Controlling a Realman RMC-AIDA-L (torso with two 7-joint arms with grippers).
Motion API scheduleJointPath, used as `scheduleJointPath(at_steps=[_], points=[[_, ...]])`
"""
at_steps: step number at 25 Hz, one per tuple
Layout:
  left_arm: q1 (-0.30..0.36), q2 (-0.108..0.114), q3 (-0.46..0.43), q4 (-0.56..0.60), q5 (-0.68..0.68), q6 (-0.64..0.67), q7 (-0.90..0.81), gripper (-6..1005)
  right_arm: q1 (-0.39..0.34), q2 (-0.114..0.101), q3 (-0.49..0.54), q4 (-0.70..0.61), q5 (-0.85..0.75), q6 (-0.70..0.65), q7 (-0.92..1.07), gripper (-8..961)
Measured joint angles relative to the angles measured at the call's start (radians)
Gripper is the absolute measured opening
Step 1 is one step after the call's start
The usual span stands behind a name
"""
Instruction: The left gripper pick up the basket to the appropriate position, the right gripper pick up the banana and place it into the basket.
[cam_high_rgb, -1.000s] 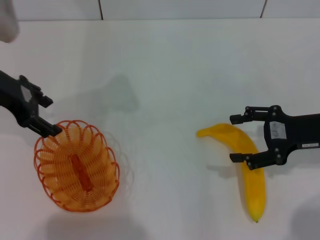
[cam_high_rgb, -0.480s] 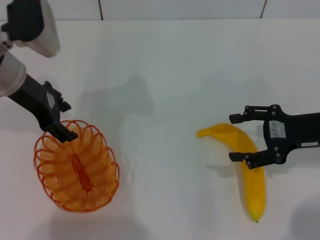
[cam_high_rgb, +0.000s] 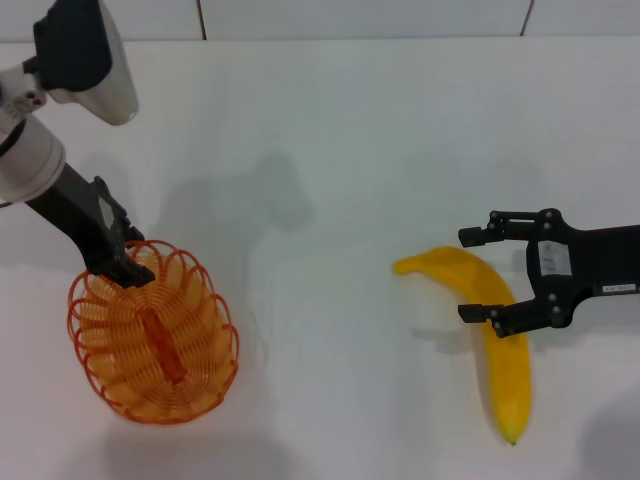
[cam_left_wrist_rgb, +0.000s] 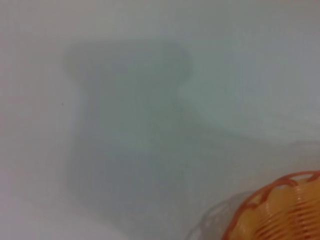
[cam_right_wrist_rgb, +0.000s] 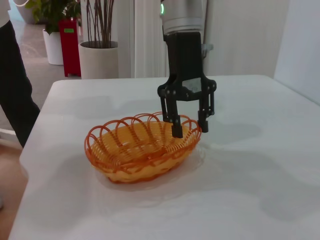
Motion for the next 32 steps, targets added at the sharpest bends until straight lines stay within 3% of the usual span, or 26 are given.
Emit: scheduleJointPath(at_steps=[13,18,27,32], points=[[-0.026,0.002,0.005,-0.017,0.010,-0.025,-0.054,199,-0.002,0.000,0.000,0.000,0.000,0.000,0.000,883],[-0.029,0.001,0.008,-0.019,0.011,-0.025,-0.051,88,-0.001,0.000,0.000,0.000,0.000,0.000,0.000,883],[-0.028,0.000,0.032,-0.017,0.006,-0.022,-0.058,90,-0.008,0.000,0.000,0.000,0.000,0.000,0.000,883],[-0.025,-0.001,0.028,0.010,-0.002,-0.001,-0.070,39,-0.011,-0.002,0.000,0.000,0.000,0.000,0.000,883]])
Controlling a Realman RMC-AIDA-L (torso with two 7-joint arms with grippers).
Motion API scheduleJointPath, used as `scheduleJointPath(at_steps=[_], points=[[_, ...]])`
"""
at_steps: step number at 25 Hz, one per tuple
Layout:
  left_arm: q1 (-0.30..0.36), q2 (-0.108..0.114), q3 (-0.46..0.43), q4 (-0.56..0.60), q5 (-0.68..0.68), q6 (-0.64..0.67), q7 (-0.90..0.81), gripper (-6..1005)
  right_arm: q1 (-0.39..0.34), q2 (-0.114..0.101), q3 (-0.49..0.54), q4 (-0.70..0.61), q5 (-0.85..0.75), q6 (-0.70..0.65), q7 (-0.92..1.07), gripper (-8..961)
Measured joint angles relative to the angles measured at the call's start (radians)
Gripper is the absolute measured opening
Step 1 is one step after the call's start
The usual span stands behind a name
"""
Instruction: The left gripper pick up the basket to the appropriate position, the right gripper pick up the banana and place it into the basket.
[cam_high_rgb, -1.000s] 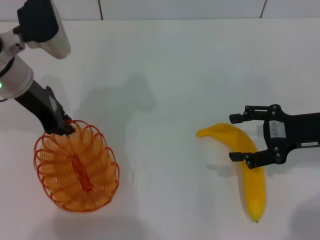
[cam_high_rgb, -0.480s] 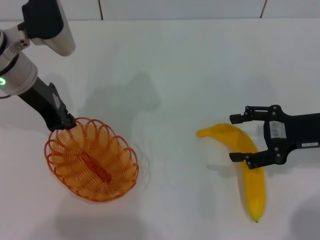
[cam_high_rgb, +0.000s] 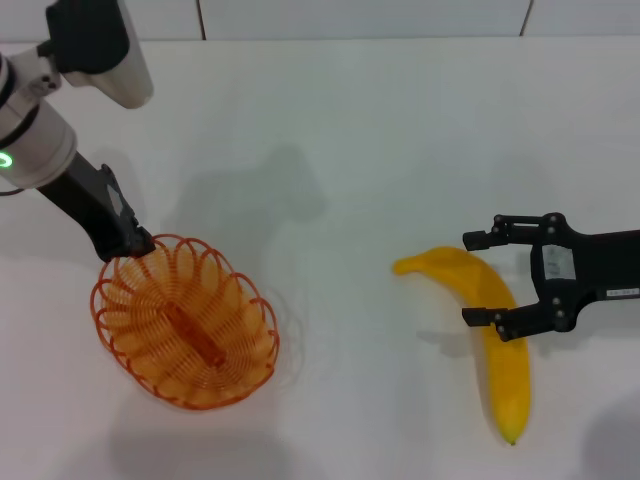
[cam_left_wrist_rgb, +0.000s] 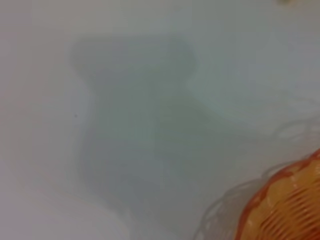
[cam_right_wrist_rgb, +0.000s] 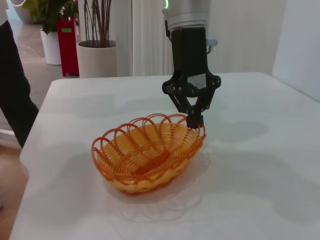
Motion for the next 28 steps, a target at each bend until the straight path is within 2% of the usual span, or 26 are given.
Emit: scheduleJointPath(at_steps=[9,13,20,28], points=[[0.055,0.003,-0.024,0.174,-0.074,0.150,-0.009,40,-0.010,-0.003,0.000,0.000,0.000,0.000,0.000,883],[0.086,0.004,-0.056,0.230,-0.102,0.199,-0.069,41,-0.011,-0.004,0.001,0.000,0.000,0.000,0.000,883],[0.108,-0.001,-0.066,0.227,-0.109,0.181,-0.238,41,-0.008,-0.003,0.003,0.000,0.006,0.000,-0.001,883],[0.079,-0.002,-0.050,0.131,-0.139,0.131,-0.416,42,-0.001,0.001,0.003,0.000,0.012,0.000,-0.003,883]])
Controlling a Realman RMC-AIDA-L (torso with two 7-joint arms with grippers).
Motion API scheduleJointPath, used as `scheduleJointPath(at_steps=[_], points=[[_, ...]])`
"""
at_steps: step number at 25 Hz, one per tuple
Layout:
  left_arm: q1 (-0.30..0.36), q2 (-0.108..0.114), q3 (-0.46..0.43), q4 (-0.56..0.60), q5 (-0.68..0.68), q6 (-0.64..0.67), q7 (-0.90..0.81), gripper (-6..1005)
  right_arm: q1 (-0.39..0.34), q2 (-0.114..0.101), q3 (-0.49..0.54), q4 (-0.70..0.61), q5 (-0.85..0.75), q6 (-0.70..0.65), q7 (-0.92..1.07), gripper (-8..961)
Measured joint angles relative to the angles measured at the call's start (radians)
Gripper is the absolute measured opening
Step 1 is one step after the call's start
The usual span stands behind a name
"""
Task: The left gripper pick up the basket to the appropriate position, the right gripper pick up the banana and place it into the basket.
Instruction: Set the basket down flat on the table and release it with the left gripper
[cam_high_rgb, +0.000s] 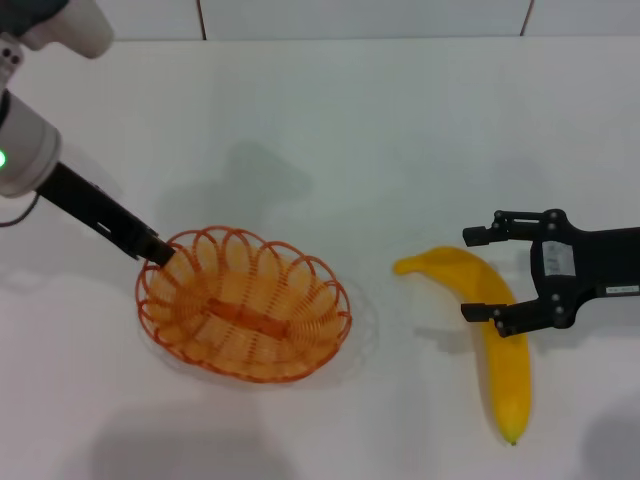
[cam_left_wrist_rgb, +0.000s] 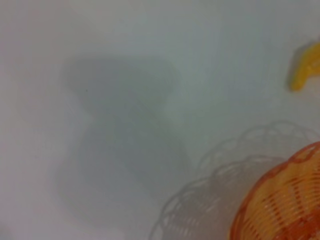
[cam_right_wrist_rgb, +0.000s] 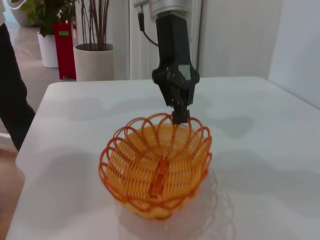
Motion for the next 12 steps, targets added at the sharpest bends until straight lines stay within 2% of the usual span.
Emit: scheduleJointPath(at_steps=[5,12], points=[[-0.024,0.000,0.057,-0.086,0.008,-0.063,-0.081,43,0.004,0.001,0.000,0.000,0.000,0.001,0.000,883],[-0.063,0.000,0.067,-0.209,0.003,-0.154,-0.112,44,0.007,0.001,0.000,0.000,0.001,0.001,0.001,883]])
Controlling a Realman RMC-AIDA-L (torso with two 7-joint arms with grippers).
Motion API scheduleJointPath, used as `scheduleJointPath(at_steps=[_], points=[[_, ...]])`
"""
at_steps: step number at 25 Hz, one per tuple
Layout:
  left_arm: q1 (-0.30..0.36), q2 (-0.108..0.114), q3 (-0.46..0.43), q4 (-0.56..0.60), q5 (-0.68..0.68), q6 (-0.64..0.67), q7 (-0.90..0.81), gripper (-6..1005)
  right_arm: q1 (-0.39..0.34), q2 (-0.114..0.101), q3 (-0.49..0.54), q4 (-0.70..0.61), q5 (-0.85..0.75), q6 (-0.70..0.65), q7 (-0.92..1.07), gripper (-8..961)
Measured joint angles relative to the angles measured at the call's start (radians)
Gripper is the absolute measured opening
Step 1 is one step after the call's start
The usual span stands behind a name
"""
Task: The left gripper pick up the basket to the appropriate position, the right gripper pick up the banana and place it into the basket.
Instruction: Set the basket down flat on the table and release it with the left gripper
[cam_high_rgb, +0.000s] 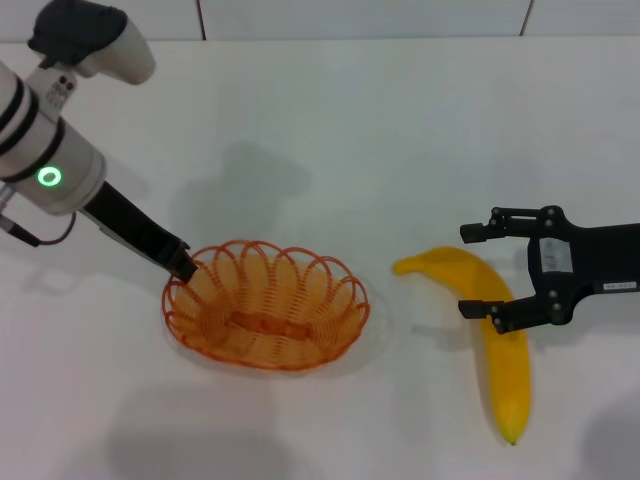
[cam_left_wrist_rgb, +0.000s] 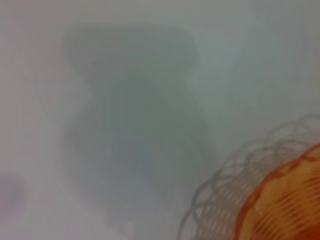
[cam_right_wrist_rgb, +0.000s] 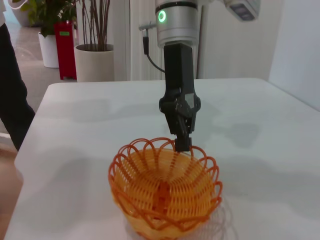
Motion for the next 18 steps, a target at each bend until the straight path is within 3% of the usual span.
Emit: scheduleJointPath(at_steps=[18], points=[[-0.002,0.003,-0.009,-0.047,-0.129,-0.012,-0.034,46,-0.008,-0.002,0.000,0.000,0.000,0.000,0.001,883]])
